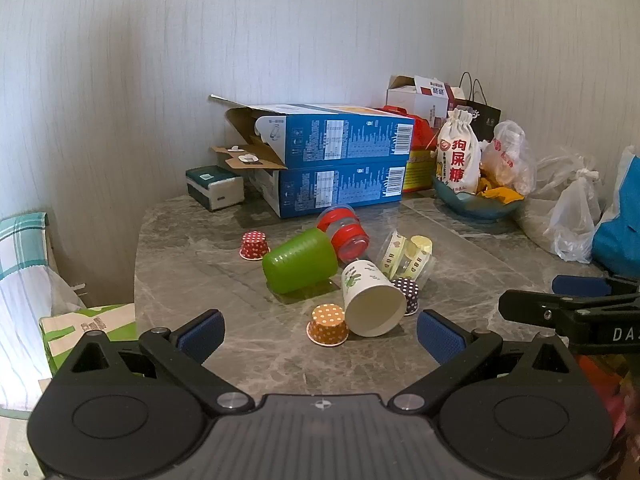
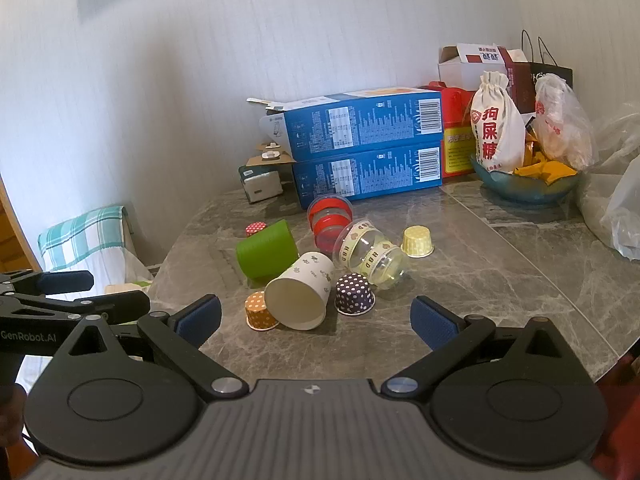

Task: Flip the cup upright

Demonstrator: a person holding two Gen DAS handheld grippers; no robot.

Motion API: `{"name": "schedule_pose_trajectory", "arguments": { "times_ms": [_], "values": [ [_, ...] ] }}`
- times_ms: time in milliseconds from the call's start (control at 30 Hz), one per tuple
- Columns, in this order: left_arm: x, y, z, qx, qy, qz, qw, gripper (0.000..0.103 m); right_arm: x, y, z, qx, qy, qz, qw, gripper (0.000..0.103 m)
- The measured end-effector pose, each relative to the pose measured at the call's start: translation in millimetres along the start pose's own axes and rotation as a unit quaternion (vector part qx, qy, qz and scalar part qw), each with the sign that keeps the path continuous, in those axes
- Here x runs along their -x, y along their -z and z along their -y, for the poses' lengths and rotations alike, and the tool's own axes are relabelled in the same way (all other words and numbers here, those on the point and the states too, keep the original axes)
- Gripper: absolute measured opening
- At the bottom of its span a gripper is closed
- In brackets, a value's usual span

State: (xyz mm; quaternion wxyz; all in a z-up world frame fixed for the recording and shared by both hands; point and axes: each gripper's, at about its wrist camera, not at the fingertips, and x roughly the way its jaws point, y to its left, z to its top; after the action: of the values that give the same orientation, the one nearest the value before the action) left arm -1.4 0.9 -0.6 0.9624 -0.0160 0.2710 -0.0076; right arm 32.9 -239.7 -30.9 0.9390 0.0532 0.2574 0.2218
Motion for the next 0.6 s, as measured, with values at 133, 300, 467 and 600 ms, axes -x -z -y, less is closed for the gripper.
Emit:
{"name": "schedule_pose_trajectory", "arguments": {
  "times_ms": [133, 300, 467, 600],
  "values": [
    [0.5, 0.0, 1.8, 0.000, 0.001, -0.001, 1.0000, 0.103, 0.1, 0.3, 1.1, -0.002, 0.001, -0.002, 1.000, 0.102],
    [2.3, -0.3, 3.6, 0.001, 0.001, 0.000, 1.0000, 0.103, -0.9, 0.2, 1.0, -0.005, 0.003, -0.004, 1.000, 0.102],
    [0.7, -0.1, 2.3, 0.000, 0.001, 0.000, 1.0000, 0.103, -0.6, 0.3, 1.3, -0.005, 0.003, -0.003, 1.000, 0.102],
    [0.5, -0.7, 3.0, 0.001, 0.002, -0.002, 1.0000, 0.103, -0.5, 0.3, 1.4, -0.005, 0.003, -0.004, 1.000, 0.102]
  ]
}}
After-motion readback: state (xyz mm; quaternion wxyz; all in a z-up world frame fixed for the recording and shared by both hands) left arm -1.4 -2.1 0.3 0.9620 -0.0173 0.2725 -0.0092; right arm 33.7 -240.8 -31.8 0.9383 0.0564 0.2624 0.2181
